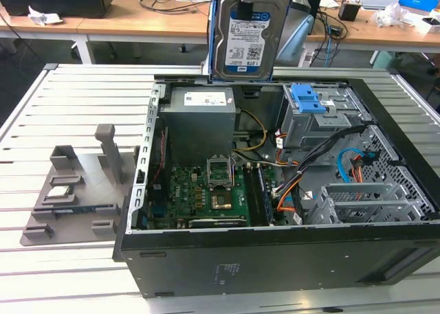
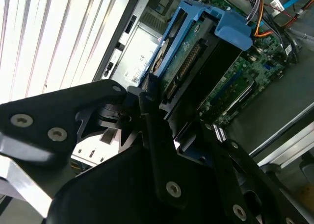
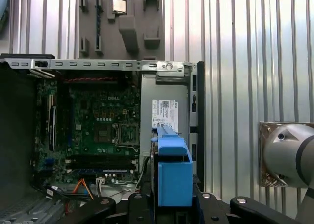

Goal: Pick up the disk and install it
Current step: 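Pick up the disk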

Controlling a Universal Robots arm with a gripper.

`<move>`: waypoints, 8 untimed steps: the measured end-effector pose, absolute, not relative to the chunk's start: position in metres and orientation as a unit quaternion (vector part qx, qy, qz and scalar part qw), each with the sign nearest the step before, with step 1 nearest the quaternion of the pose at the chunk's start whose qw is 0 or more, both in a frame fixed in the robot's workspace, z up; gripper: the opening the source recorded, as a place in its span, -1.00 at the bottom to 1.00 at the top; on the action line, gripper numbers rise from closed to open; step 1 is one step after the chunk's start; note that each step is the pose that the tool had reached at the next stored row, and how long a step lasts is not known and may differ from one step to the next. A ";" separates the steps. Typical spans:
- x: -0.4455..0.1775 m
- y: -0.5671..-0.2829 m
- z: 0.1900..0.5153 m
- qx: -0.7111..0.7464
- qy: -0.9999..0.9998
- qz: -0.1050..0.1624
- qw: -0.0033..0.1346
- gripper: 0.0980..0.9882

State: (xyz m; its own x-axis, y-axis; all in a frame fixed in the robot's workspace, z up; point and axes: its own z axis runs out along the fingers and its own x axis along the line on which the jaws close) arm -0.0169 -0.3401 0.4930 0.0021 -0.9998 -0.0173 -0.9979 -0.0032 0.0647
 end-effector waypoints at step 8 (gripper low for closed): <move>0.016 -0.340 0.493 0.708 -0.706 -0.029 0.017 -0.40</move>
